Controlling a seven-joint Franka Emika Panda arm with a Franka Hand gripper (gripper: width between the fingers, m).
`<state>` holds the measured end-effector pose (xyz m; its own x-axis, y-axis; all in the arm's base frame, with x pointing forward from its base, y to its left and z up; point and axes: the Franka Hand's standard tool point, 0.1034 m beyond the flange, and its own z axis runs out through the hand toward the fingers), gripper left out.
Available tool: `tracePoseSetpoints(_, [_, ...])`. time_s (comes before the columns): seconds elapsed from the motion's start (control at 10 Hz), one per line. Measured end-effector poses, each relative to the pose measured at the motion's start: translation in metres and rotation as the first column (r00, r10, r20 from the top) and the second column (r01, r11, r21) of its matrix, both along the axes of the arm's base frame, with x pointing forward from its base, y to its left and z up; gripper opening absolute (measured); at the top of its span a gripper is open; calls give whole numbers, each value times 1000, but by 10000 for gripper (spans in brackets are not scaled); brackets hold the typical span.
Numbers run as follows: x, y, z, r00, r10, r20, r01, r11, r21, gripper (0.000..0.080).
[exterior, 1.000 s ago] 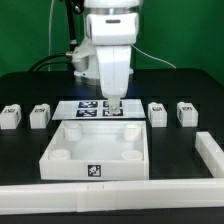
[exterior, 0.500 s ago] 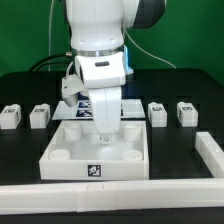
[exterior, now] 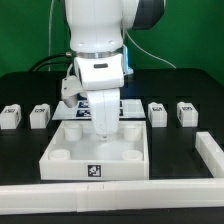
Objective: Assemble one leg
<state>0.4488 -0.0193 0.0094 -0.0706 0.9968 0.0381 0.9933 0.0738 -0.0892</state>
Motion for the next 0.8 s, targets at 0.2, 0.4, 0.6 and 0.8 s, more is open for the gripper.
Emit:
tracePoseSetpoints(0.2, [0,-1,0,1000,-3,1,3,1000,-1,74])
tracePoseSetpoints(0.4, [3,-1,1,1000,-4,14,4,1000,-1,65])
tracePoseSetpoints(0.6, [4,-1,1,1000,-4,17,4,1000,-1,65])
tracePoseSetpoints(0.8, [4,-1,2,1000,-4,18,4,1000,-1,65])
